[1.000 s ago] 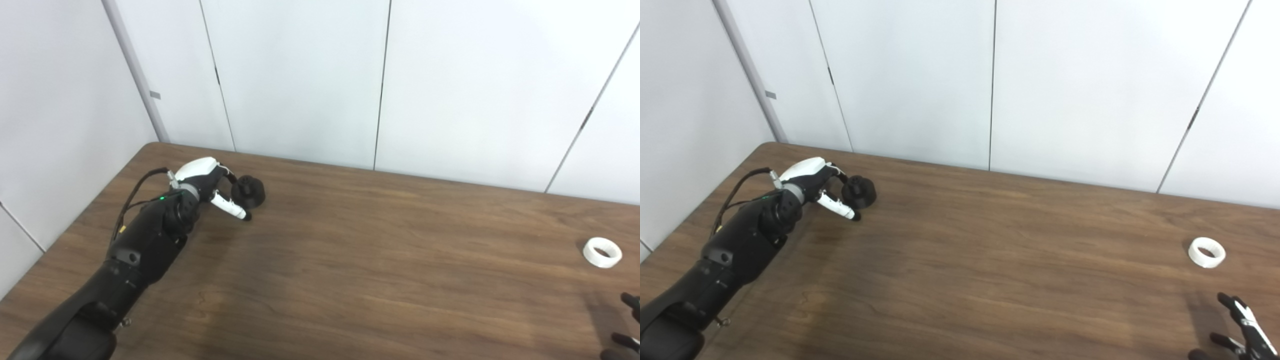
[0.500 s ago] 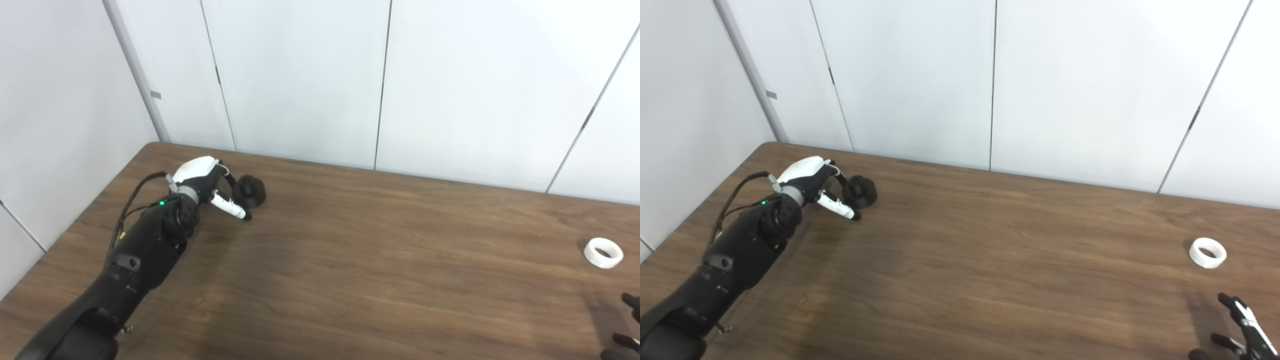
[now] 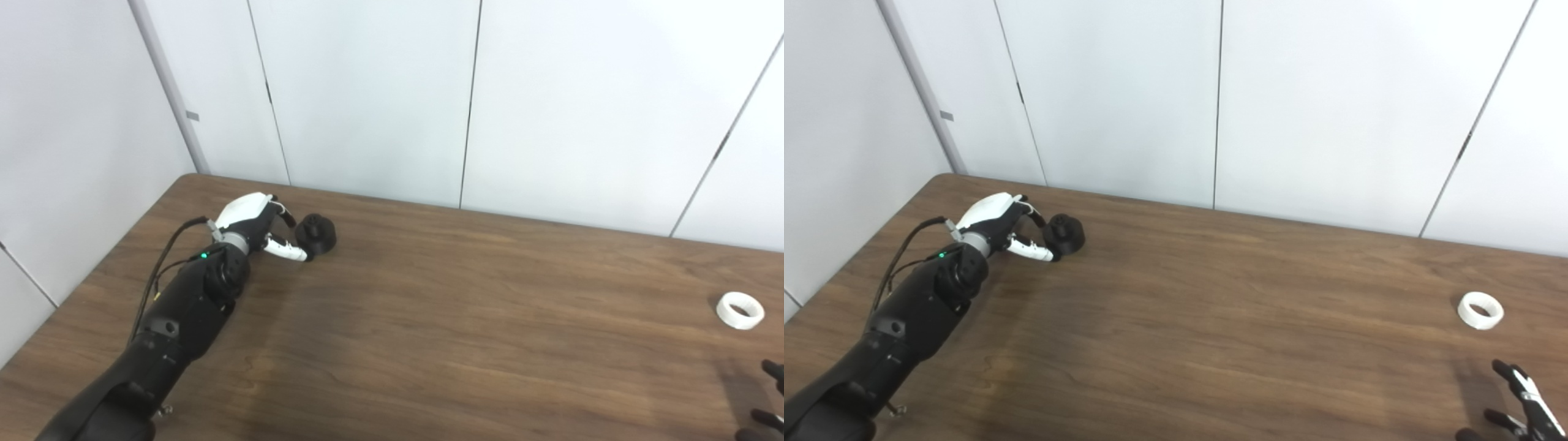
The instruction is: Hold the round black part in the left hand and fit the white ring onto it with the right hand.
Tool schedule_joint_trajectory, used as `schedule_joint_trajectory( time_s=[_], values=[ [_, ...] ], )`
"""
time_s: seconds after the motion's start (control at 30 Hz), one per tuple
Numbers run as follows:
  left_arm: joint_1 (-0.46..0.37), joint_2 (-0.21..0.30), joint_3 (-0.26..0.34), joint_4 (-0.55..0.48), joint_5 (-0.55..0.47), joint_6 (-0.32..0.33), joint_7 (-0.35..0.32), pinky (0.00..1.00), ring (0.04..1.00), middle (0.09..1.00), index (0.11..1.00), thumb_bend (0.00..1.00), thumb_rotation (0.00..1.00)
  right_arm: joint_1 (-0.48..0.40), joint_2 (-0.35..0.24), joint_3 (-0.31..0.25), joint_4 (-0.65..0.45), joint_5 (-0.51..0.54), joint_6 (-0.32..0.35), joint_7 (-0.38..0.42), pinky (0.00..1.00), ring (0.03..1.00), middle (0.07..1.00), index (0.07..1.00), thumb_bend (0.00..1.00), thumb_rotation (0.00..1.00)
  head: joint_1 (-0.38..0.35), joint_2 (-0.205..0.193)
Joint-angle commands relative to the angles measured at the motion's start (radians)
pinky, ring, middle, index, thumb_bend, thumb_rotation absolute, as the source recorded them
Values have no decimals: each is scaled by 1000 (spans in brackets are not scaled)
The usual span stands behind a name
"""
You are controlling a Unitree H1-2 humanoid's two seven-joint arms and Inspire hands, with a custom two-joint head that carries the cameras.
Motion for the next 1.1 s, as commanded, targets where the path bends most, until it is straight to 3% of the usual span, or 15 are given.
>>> schedule_joint_trajectory(
  time_s=[0.0, 0.3, 0.63, 1.07],
  values=[
    [-32, 17, -2, -10, 12, 4, -5, 1000, 1000, 1000, 739, 1000, 174, 6, -24, -5, -7, -13, 5, 3, 871, 994, 1000, 928, 721, 640, 2, 0],
    [-37, 21, -5, -9, 8, 5, -17, 1000, 1000, 1000, 746, 1000, 182, 5, -21, -6, -3, 2, 3, 7, 869, 988, 1000, 935, 737, 635, 1, 0],
    [-47, 15, -9, -20, -8, 29, -86, 1000, 1000, 1000, 850, 1000, 256, 3, -25, -2, 0, -28, -5, 3, 909, 1000, 1000, 931, 711, 643, 0, -2],
    [-66, -18, -28, 3, -30, 14, -115, 1000, 1000, 1000, 830, 1000, 302, 5, -19, -1, -12, -37, -1, 2, 899, 1000, 1000, 930, 696, 632, -3, 2]
  ],
)
